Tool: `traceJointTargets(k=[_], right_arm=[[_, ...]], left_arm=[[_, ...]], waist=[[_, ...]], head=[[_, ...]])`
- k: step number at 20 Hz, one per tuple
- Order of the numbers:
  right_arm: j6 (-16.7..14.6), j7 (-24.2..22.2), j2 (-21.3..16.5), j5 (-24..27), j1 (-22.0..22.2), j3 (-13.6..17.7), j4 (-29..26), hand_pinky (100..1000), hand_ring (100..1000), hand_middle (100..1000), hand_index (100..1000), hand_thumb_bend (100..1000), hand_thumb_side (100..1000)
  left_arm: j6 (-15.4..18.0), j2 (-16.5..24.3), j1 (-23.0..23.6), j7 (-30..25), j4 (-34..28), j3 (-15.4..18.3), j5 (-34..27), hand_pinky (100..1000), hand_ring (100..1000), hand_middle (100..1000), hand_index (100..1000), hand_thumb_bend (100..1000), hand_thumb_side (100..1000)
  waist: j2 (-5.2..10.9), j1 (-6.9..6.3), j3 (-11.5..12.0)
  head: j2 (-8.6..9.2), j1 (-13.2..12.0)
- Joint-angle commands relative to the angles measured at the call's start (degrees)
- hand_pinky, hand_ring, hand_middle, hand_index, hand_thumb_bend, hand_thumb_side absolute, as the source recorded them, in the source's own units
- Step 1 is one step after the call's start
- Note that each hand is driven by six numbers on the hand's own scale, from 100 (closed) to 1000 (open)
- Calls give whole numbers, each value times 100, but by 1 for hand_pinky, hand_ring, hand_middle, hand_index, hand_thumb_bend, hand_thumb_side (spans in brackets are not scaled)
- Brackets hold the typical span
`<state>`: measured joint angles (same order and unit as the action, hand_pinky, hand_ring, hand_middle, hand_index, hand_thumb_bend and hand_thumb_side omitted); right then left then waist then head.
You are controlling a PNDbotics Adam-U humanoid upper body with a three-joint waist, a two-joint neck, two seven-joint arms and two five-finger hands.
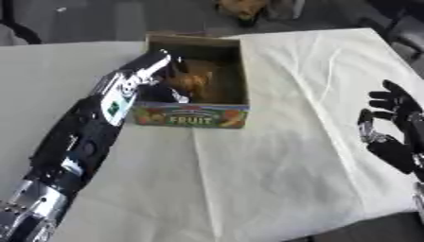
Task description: Pick up objects on the table and place them in the box.
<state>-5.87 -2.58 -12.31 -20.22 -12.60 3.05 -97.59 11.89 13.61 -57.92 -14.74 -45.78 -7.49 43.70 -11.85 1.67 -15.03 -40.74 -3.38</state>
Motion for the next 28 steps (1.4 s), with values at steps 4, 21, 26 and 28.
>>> traceJointTargets(k=[4, 21, 26, 28], right_arm=[[-11, -17, -65, 29, -23, 20, -129, 797, 837, 805, 1000, 100, 352], [22, 59, -107, -1, 104, 121, -124, 795, 838, 801, 1000, 100, 352], [65, 150, -153, -25, 178, 230, -131, 794, 837, 799, 1000, 100, 352], [70, 163, -149, -24, 190, 239, -135, 794, 837, 798, 1000, 100, 356]], left_arm=[[260, 102, -46, 300, -689, 171, -483, 624, 614, 672, 705, 642, 413], [575, 538, 1171, 1404, -3096, 142, -2090, 607, 589, 643, 683, 515, 199], [329, 792, 1853, 1248, -3865, 31, -2563, 606, 587, 644, 683, 472, 169], [163, 830, 2148, 1172, -4162, 68, -2746, 606, 587, 646, 683, 454, 149]], waist=[[153, 27, 127], [294, -36, 578], [313, -54, 943], [324, -60, 996]], head=[[-46, 22], [-209, 226], [-295, 348], [-325, 348]])
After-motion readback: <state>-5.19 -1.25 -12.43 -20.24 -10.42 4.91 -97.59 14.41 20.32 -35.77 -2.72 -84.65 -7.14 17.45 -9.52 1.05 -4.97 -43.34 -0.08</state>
